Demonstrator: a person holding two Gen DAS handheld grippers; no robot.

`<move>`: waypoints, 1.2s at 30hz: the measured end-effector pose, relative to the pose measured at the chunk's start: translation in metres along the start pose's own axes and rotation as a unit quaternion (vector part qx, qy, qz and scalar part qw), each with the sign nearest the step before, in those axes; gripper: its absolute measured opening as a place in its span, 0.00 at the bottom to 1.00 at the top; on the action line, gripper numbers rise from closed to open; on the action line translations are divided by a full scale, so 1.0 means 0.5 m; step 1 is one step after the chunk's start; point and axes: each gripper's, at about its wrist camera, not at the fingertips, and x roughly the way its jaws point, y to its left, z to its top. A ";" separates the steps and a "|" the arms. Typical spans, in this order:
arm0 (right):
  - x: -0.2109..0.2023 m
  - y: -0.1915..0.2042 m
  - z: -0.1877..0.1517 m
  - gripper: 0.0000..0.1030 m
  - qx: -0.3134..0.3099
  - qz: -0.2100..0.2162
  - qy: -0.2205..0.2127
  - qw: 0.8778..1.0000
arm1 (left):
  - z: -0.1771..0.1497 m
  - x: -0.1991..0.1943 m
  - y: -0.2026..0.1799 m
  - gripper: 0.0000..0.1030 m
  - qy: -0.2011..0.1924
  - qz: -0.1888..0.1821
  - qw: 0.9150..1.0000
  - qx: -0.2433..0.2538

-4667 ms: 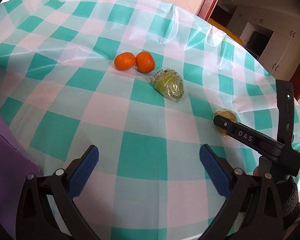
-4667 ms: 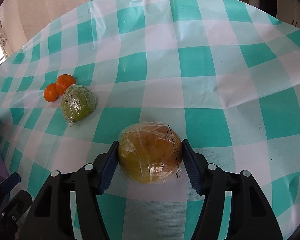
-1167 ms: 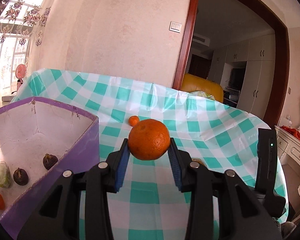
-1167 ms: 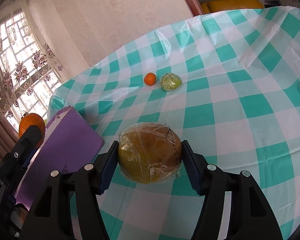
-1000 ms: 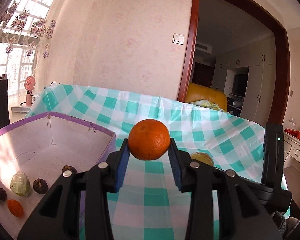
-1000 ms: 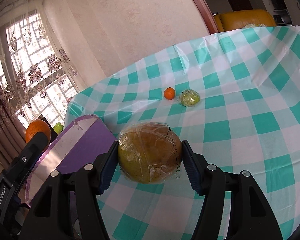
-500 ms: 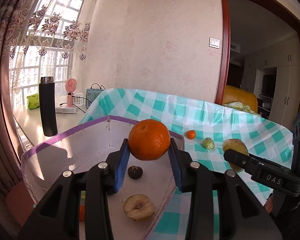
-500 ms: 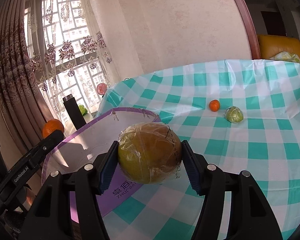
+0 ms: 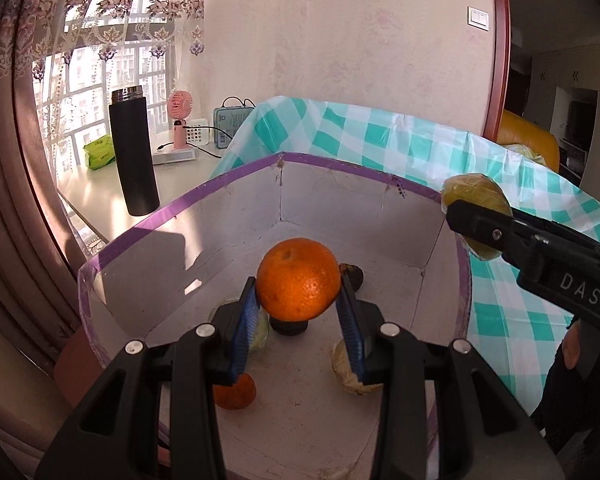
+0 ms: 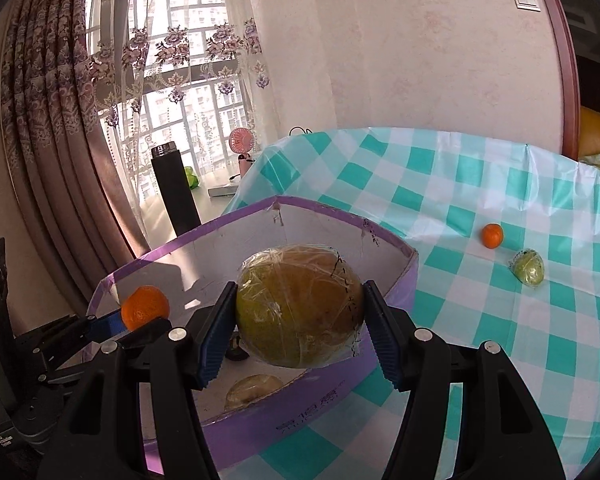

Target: Organize fruits

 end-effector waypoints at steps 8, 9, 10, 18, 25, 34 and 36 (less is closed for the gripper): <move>0.111 0.062 0.017 0.59 -0.062 -0.023 0.060 0.996 | -0.016 0.037 0.004 0.38 0.052 0.004 0.998 0.019; 0.122 0.068 0.015 0.59 -0.068 -0.022 0.066 0.995 | -0.019 0.041 0.006 0.38 0.057 0.003 0.998 0.018; 0.134 0.073 0.013 0.59 -0.073 -0.024 0.073 0.994 | -0.021 0.045 0.009 0.39 0.061 0.002 0.998 0.017; 0.182 0.095 -0.027 0.59 -0.113 -0.056 0.101 0.987 | -0.027 0.048 0.008 0.39 0.063 0.011 0.997 0.033; 0.183 0.092 -0.027 0.59 -0.112 -0.069 0.102 0.986 | -0.023 0.048 0.006 0.52 0.061 0.014 0.997 0.034; 0.175 0.086 -0.029 0.67 -0.105 -0.057 0.084 0.989 | -0.024 0.048 0.006 0.66 0.055 0.018 0.998 0.033; 0.174 0.086 -0.029 0.68 -0.104 -0.055 0.082 0.990 | -0.023 0.049 0.006 0.67 0.054 0.019 0.998 0.032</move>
